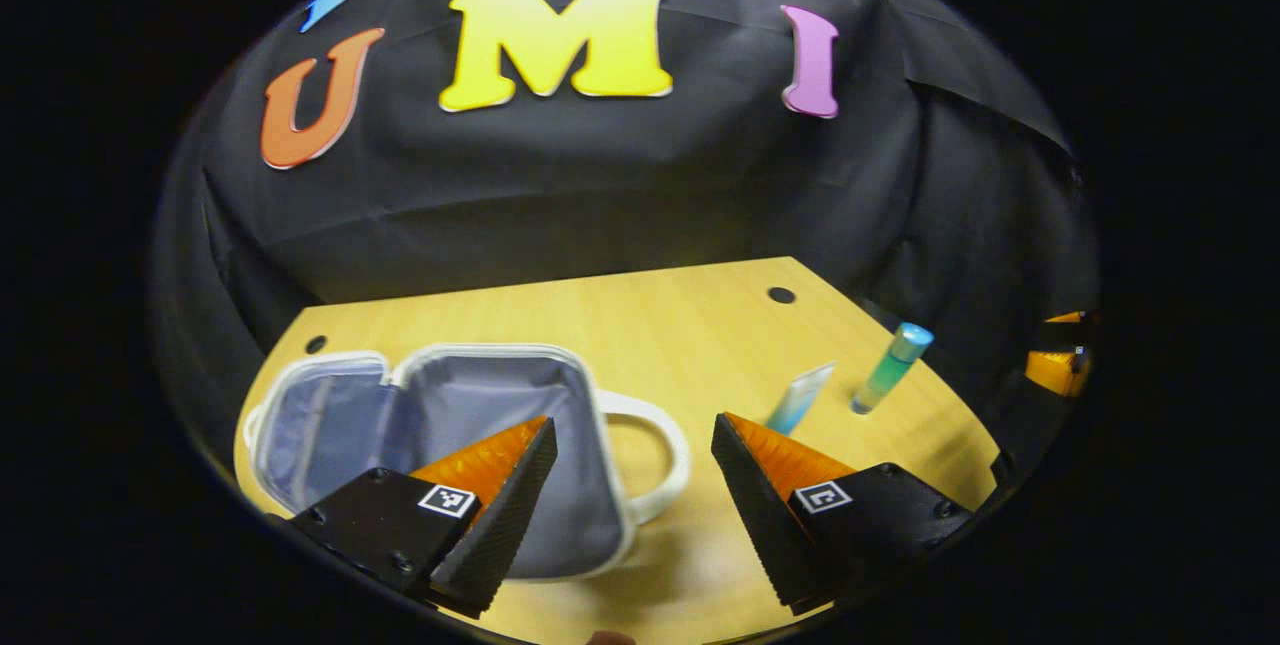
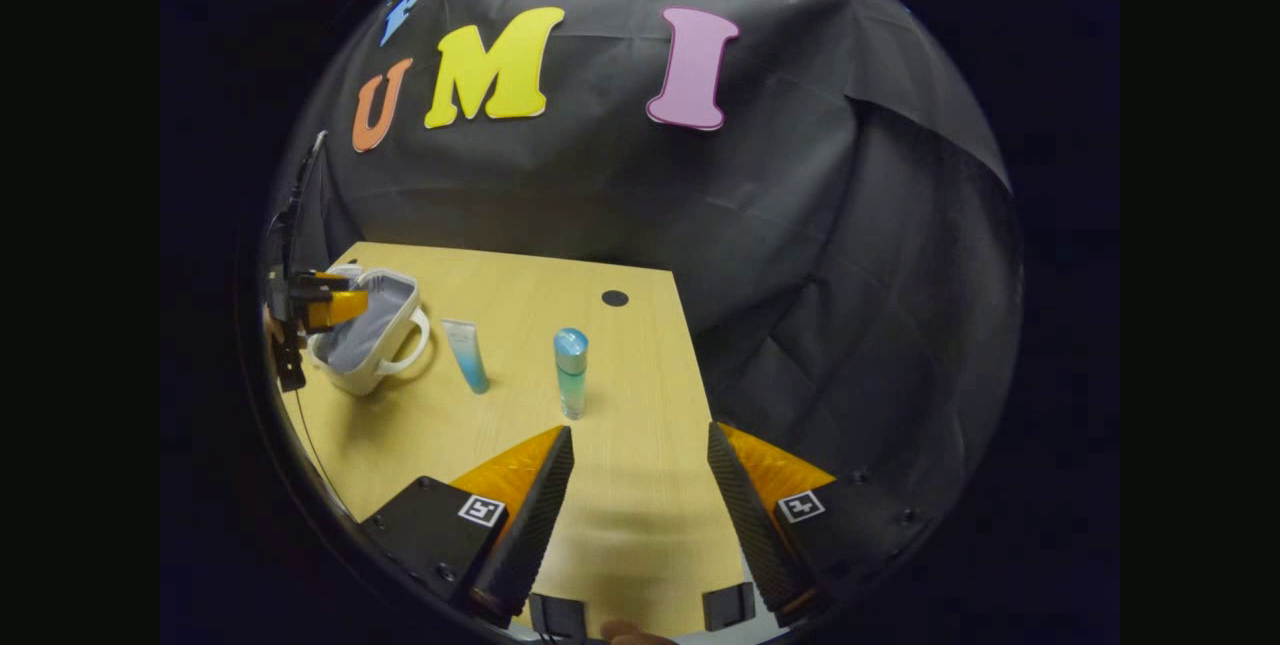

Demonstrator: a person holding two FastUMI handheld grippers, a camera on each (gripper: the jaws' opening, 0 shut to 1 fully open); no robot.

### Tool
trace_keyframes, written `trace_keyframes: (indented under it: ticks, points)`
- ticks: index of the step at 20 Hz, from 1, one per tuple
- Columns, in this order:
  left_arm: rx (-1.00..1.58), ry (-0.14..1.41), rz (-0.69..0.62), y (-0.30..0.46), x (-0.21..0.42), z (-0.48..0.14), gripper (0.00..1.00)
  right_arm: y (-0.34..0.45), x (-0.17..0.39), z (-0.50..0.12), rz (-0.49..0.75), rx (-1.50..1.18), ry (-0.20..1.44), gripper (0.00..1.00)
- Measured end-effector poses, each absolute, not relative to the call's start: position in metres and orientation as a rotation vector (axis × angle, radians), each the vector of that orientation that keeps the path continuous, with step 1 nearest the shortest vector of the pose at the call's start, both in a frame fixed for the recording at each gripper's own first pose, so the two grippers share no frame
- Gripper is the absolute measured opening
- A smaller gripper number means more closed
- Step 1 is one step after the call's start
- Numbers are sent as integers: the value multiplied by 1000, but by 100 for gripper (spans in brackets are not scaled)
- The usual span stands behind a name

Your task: First open the suitcase, pack the skin care products into it, and then close the suitcase.

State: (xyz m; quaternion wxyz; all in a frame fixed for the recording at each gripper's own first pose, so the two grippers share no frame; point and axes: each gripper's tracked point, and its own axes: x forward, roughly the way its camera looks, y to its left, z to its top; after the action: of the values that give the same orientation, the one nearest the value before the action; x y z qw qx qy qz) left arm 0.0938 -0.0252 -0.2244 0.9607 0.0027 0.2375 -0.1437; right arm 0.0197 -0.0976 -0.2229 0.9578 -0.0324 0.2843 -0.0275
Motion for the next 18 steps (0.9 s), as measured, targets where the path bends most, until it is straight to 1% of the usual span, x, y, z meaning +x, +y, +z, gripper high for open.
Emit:
trace_keyframes:
  ticks: [3,6,8,9,11,12,13,14,15,16,17,18]
  points:
    - [-12,508,-407,-94,80,-240,99,-115,17,-237,-43,-74,606,80]
    - [2,544,-430,-130,85,-266,100,-130,14,-253,-34,-88,641,79]
    - [-20,562,-411,-152,101,-287,100,-135,12,-264,-17,-105,661,80]
    - [-31,573,-385,-157,108,-296,100,-137,13,-269,-6,-118,670,80]
    - [-44,593,-309,-158,126,-316,96,-141,14,-278,20,-140,686,80]
    - [-58,594,-287,-159,134,-323,91,-142,16,-283,34,-149,692,80]
    - [-74,599,-276,-163,141,-332,89,-140,20,-286,53,-154,696,80]
    - [-80,609,-261,-163,145,-339,83,-138,24,-290,75,-158,695,80]
    - [-80,609,-241,-161,149,-344,80,-132,30,-293,112,-155,686,80]
    - [-88,613,-239,-162,153,-349,73,-122,35,-294,151,-149,674,80]
    - [-98,610,-234,-163,154,-350,69,-113,42,-298,189,-145,672,80]
    - [-106,592,-229,-163,157,-348,61,-105,53,-303,218,-140,672,80]
